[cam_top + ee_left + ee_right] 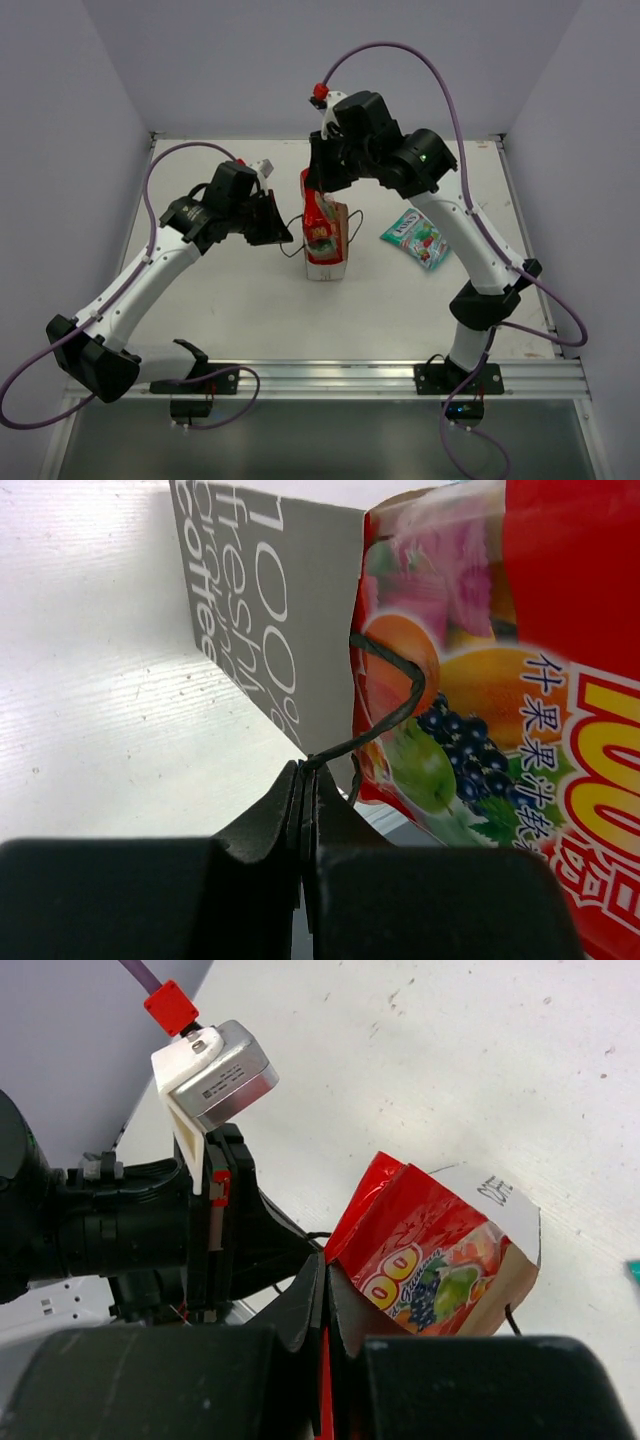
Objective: Take the snacks out of the paper bag
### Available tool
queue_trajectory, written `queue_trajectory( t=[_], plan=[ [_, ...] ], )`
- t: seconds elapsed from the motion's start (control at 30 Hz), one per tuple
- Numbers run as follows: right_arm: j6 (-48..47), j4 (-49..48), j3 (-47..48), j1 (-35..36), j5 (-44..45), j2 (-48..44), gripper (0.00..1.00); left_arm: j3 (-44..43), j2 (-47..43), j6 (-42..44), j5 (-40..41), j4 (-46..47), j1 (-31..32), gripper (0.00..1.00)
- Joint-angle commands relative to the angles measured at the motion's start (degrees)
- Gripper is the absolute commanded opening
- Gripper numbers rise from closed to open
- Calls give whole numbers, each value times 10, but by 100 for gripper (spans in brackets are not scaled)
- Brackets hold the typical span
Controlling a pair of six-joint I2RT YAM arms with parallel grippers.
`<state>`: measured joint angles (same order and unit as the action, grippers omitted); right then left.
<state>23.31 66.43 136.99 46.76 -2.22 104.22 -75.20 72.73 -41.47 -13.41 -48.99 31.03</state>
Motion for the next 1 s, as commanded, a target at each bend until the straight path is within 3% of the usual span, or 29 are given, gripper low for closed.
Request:
queue_trajectory(
  t=[0.0, 0.53, 0.73, 0.97],
  plan=[
    [-6, -59, 28, 2, 14, -51, 0, -3, -16, 0, 1, 1, -4, 0],
    [-25, -118, 51, 2, 23, -114, 0, -7, -8, 9, 11, -14, -11, 0],
    [-63, -140, 76, -3, 89, -133, 0, 2, -19, 6, 12, -16, -17, 0],
    [-63, -147, 70, -69, 122, -164, 0, -1, -29, 11, 17, -32, -23, 0]
  ],
)
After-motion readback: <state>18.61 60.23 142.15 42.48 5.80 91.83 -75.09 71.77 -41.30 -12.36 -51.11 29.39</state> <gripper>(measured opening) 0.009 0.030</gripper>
